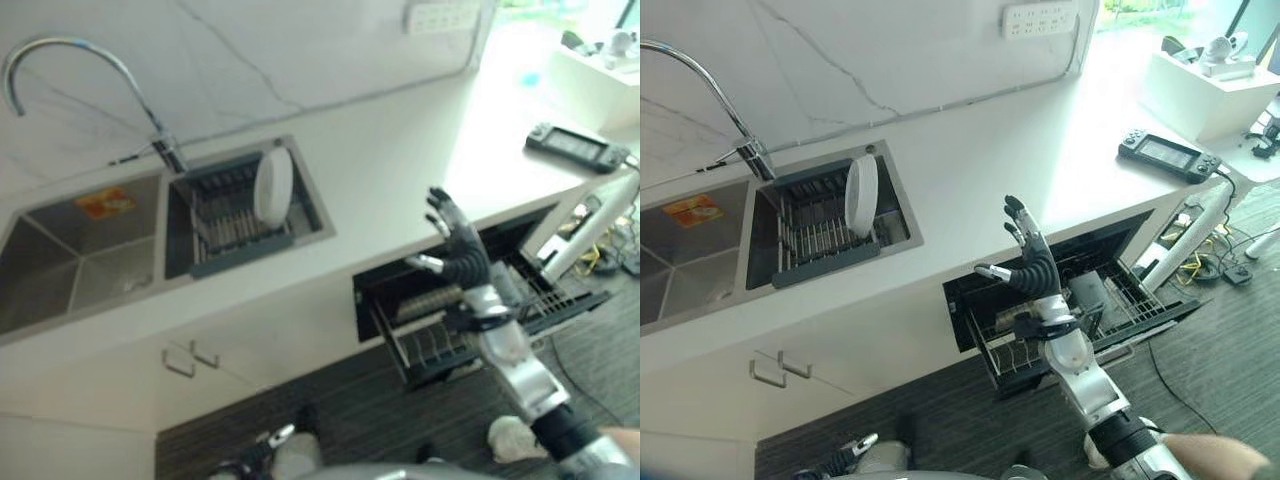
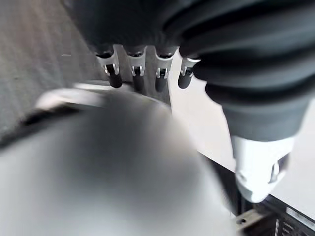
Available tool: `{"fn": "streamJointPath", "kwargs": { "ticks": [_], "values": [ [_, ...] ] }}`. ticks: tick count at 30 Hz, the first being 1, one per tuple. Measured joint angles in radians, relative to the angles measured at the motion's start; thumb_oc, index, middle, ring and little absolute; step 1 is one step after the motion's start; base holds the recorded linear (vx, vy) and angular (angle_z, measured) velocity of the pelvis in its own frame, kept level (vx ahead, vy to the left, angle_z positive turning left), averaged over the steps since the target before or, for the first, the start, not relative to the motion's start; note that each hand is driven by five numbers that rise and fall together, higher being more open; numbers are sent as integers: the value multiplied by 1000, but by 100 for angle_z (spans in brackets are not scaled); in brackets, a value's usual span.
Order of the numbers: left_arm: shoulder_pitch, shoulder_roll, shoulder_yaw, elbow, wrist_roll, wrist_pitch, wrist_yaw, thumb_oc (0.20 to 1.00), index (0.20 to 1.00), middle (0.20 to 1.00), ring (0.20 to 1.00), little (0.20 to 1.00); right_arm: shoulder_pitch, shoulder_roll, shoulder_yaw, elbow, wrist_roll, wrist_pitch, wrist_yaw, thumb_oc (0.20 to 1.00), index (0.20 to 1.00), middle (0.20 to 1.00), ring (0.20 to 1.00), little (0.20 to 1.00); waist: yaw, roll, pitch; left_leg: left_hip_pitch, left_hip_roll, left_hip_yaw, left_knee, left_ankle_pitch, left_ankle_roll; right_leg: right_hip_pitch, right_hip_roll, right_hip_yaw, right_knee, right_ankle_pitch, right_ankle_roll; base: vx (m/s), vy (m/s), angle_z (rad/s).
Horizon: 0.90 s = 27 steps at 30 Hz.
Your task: Place the dishes in the dishwasher.
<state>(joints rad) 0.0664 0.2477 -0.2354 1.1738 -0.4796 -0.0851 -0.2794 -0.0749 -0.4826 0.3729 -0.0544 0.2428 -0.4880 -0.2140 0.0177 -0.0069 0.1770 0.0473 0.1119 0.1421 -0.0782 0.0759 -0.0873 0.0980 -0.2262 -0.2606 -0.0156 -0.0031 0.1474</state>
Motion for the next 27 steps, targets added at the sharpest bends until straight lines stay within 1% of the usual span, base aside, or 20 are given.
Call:
{"fn": "streamJointPath", "kwargs": {
  "ticks": [1,2,3,4,5,6,8,9,12,15,16,17,18,19,20,21,22,23,24,27],
  "values": [
    [3,24,1,-1,-3,0,-2,1000,1000,1000,1000,1000,21,5,6,-23,-20,-2,15,1000,1000,1000,1000,1000,-1,-25,7,11,-23,13,-11,14,11,6,-24,1,0,14,12,75,35,-16],
    [-2,40,1,-5,-3,0,-2,1000,1000,1000,1000,1000,30,3,12,-47,-34,-2,24,1000,1000,1000,1000,1000,-1,-45,6,11,-33,19,-10,12,16,5,-34,-3,-4,26,15,57,8,-17],
    [-12,56,14,-28,-13,1,-2,1000,1000,1000,1000,1000,31,4,14,-90,-36,0,28,1000,1000,1000,1000,1000,6,-57,4,10,-38,24,-10,9,22,7,-39,-14,-14,47,9,75,6,5],
    [-36,53,31,-37,-14,-6,-3,1000,1000,1000,1000,1000,-2,11,15,-102,-35,0,30,1000,1000,1000,1000,1000,25,-56,5,19,-41,16,-10,4,27,24,-38,-29,-22,67,17,69,23,16],
    [-33,43,29,-37,-12,-20,-5,1000,1000,1000,1000,1000,-20,16,9,-93,-34,3,29,1000,1000,1000,1000,1000,41,-57,2,26,-44,10,-10,0,25,42,-35,-35,-36,67,17,59,55,17],
    [-18,28,18,-47,-10,-25,-9,1000,1000,1000,1000,1000,-32,14,7,-91,-34,6,29,1000,1000,1000,1000,1000,45,-50,3,26,-43,8,-10,-2,22,49,-29,-52,-47,67,17,21,115,5],
    [27,13,17,-54,-6,-30,-17,1000,1000,1000,1000,1000,-32,13,7,-86,-27,22,32,1000,1000,1000,1000,1000,45,-41,2,27,-43,7,-10,-4,20,48,-23,-53,-49,67,17,11,178,-7],
    [43,12,15,-56,21,-46,-19,1000,1000,1000,1000,1000,-32,12,2,-79,-24,23,34,1000,1000,1000,1000,1000,44,-39,1,29,-44,10,-10,-8,20,43,-24,-52,-44,67,17,3,155,-15],
    [39,32,-34,-72,83,-66,-16,1000,1000,1000,1000,1000,-27,11,-10,-48,-25,23,45,1000,1000,1000,1000,1000,40,-36,1,35,-45,24,-11,-22,32,-12,-32,-23,46,69,14,9,39,-25],
    [42,63,-42,-73,110,-66,-8,1000,1000,1000,1000,1000,-22,12,16,-51,-25,20,45,1000,1000,1000,1000,1000,41,-60,-8,57,-45,38,-17,-25,36,-39,-40,-28,79,67,8,-57,-71,-39],
    [48,82,-40,-55,107,-68,5,1000,1000,1000,1000,1000,-42,36,57,-53,-23,13,55,1000,1000,1000,1000,1000,42,-86,-21,39,-42,46,-17,-24,36,-84,-24,9,84,41,30,-145,-133,-60],
    [43,82,-41,-51,107,-67,7,1000,1000,1000,1000,1000,-43,49,74,-54,-23,10,57,1000,1000,1000,1000,1000,39,-84,-22,21,-39,32,-17,-19,36,-99,-13,30,84,31,24,-108,-144,-34],
    [37,62,-41,-54,107,-64,11,1000,1000,1000,1000,1000,-43,46,79,-42,-25,8,54,1000,1000,1000,1000,1000,37,-62,-21,5,-25,15,-16,3,36,-95,13,26,65,38,17,-98,-160,24],
    [30,38,-41,-62,103,-64,23,1000,1000,1000,1000,1000,-40,41,79,-25,-25,10,49,1000,1000,1000,1000,1000,35,-42,-27,-9,-10,-14,-16,10,21,-69,37,9,14,44,5,-17,-98,50],
    [43,12,-19,-76,68,-53,26,1000,1000,1000,1000,1000,-39,36,77,-23,-24,16,40,1000,1000,1000,1000,1000,43,-13,-30,-10,5,-28,-17,23,16,-41,57,-8,-31,65,-4,16,-87,57],
    [67,-27,57,-78,44,-44,28,1000,1000,1000,1000,1000,-30,26,65,-25,-24,20,29,1000,1000,1000,1000,1000,46,7,-34,-5,10,-40,-17,23,14,1,73,-29,-75,77,-9,40,-46,50],
    [90,-55,99,-79,25,-44,28,1000,1000,1000,1000,1000,-18,15,41,-25,-23,21,22,1000,1000,1000,1000,1000,49,22,-40,2,17,-54,-17,19,8,17,80,-47,-77,73,-12,30,-26,43],
    [97,-54,78,-74,31,-48,30,1000,1000,1000,1000,1000,-12,10,17,-25,-20,22,22,1000,1000,1000,1000,1000,53,33,-45,8,23,-57,-17,19,7,28,84,-57,-78,70,-12,30,-2,27],
    [111,-44,5,-63,38,-46,29,1000,1000,1000,1000,1000,-15,3,8,-27,15,22,23,1000,1000,1000,1000,1000,55,44,-54,7,28,-58,-17,17,5,29,90,-58,-74,59,-27,62,14,10],
    [116,-38,1,-63,39,-45,28,1000,1000,1000,1000,1000,-14,2,11,-49,31,24,24,1000,1000,1000,1000,1000,53,45,-62,7,22,-69,-17,15,3,41,90,-71,-74,57,-17,75,35,15]
  ]
}}
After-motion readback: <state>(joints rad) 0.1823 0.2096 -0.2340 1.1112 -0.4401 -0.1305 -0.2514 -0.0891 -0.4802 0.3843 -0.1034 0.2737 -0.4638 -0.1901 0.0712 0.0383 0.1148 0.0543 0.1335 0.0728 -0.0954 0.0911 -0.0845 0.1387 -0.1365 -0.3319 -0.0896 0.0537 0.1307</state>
